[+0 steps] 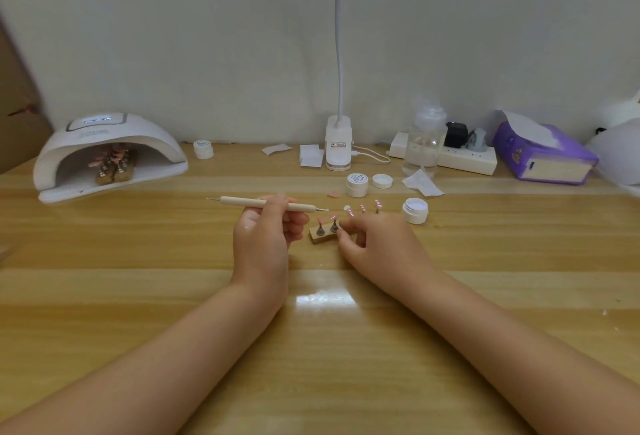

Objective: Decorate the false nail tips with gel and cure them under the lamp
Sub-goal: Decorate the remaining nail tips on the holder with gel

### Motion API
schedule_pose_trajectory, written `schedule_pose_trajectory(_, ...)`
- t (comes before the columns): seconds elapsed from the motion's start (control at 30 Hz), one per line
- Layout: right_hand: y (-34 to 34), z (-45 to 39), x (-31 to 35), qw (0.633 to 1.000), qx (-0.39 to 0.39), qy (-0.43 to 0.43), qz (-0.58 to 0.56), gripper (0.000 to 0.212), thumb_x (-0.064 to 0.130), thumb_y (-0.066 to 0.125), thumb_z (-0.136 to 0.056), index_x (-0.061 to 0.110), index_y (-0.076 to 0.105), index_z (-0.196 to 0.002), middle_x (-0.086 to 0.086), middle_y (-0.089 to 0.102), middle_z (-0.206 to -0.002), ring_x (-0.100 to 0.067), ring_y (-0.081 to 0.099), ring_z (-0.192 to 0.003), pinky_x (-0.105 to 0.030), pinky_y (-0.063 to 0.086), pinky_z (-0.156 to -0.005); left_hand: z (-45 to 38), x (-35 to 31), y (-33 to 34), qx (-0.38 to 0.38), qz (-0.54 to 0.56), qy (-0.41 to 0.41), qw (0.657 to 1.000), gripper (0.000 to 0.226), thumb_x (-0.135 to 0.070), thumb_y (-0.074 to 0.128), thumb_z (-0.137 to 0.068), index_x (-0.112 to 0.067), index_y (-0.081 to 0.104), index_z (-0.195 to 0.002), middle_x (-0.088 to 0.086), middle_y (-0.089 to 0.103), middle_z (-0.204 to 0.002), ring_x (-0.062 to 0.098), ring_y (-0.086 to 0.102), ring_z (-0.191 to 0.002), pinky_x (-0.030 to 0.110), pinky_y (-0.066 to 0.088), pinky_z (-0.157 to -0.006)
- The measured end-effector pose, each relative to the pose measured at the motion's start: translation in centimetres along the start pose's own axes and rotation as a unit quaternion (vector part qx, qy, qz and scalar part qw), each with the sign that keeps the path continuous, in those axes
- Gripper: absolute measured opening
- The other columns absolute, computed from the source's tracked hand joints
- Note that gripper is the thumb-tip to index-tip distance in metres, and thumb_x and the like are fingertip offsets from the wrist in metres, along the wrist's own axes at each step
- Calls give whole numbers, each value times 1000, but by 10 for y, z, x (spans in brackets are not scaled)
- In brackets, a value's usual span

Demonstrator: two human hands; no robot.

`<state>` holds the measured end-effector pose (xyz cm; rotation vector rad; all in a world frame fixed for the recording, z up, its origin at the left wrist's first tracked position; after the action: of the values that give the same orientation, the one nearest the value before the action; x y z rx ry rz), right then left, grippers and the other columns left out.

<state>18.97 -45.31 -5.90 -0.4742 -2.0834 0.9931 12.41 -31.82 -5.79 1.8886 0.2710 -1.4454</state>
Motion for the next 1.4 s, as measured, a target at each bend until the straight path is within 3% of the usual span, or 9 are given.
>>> schedule_pose_trajectory(0.23,4,-2,3,999,-2,-9,50,24,36,50,-92,28,68,-104,-1,65,-73,-23,58,-77,-31,45,-63,1,0,1,7,-4,1,1000,22,-13,49,-96,-11,57,-75,-2,63,-54,7,56,-52,19,44,-53)
schedule_pose_trajectory(0.43,6,-2,3,996,2,-16,84,30,39,45,-94,23,70,-92,1,64,-71,-21,59,-75,-31,42,-58,1,2,2,14,-10,0,1000,22,-13,49,-95,-11,57,-75,-3,63,-54,6,55,-52,18,44,-51)
schedule_pose_trajectory(0.6,7,0,6,986,-18,-59,155,33,41,37,-97,27,67,-100,0,67,-84,-21,60,-81,-28,28,-55,1,2,2,12,-15,-4,1000,22,-14,49,-95,-11,58,-75,-2,63,-54,7,55,-52,20,44,-54)
schedule_pose_trajectory(0.73,4,2,9,982,-29,-89,162,31,39,38,-98,26,67,-101,-1,68,-86,-23,61,-83,-28,27,-55,2,2,2,15,-18,-4,1000,22,-14,49,-96,-11,58,-75,-3,62,-54,6,55,-52,19,44,-54)
schedule_pose_trajectory(0.97,-5,9,19,977,-106,-109,149,11,23,71,-77,20,72,-66,2,60,-50,-22,59,-47,-19,27,-41,0,1,1,8,-11,-7,1000,22,-13,48,-96,-10,57,-76,-2,62,-53,6,54,-51,19,44,-53)
schedule_pose_trajectory(1.03,-8,9,17,981,-107,-95,133,10,23,71,-76,20,70,-66,4,60,-52,-20,58,-50,-19,28,-42,0,1,1,7,-10,-8,1000,21,-13,48,-96,-10,56,-76,-2,62,-53,6,55,-51,19,44,-53)
schedule_pose_trajectory(1.2,-7,9,3,991,-50,-42,115,18,35,53,-87,28,70,-90,7,69,-79,-16,63,-76,-28,44,-54,1,0,1,10,-15,-8,1000,21,-13,48,-96,-10,57,-77,-2,62,-54,8,55,-54,22,44,-57)
schedule_pose_trajectory(1.4,-6,6,3,990,-67,-45,115,20,32,52,-89,21,68,-84,4,68,-75,-18,61,-71,-30,44,-52,2,-1,2,19,-11,-4,1000,21,-13,47,-96,-10,56,-78,-3,63,-53,5,56,-52,19,44,-54)
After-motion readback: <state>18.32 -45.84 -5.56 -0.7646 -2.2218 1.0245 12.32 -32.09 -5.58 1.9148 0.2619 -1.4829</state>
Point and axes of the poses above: each hand's wrist, its own z-axis away from the middle knuckle, its own y-axis out of the palm, x = y × z, the point moved 4 cm from there along -z, towards the middle knuckle
